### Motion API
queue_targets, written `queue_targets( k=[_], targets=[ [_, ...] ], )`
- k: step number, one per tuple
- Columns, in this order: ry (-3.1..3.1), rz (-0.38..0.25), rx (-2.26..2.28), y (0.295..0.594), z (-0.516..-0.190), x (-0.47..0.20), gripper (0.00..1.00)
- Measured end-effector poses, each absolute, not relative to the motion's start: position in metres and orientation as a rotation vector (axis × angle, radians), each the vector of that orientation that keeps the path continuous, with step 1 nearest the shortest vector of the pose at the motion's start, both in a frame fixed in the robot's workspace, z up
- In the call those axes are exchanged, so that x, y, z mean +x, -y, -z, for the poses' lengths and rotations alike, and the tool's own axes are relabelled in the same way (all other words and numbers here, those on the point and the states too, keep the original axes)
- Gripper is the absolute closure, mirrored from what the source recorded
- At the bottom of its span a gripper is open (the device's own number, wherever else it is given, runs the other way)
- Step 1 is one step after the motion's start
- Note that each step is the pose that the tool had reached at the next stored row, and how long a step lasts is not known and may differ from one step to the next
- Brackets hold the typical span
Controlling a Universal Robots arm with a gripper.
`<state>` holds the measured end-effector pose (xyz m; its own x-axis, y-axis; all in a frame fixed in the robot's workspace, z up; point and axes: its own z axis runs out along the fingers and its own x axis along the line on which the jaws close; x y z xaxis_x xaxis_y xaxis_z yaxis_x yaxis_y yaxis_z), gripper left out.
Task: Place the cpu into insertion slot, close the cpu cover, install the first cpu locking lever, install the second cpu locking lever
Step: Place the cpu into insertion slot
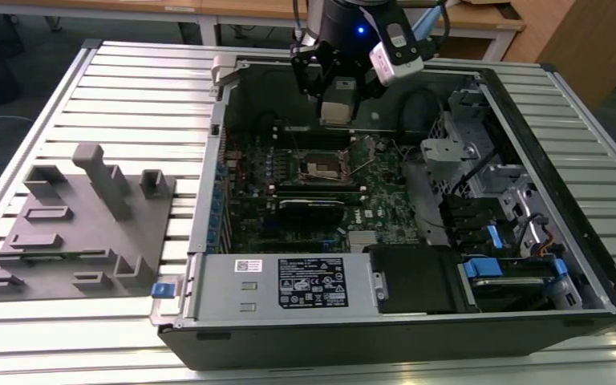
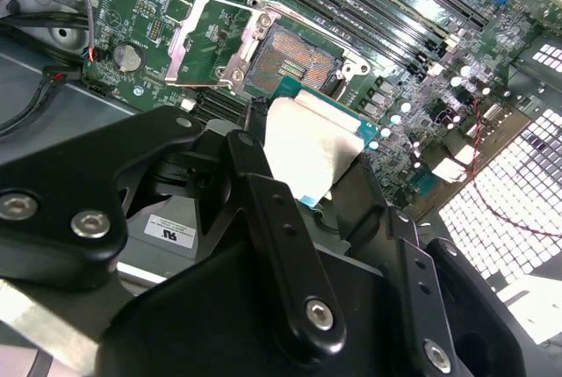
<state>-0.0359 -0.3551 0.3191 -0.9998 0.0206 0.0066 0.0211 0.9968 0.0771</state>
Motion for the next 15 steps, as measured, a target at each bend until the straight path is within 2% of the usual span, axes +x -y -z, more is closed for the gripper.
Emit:
queue_targets(
  k=[15],
  targets=[
    [3.139,0.121,-0.033,0.355,-0.299,-0.038,0.46]
  ],
)
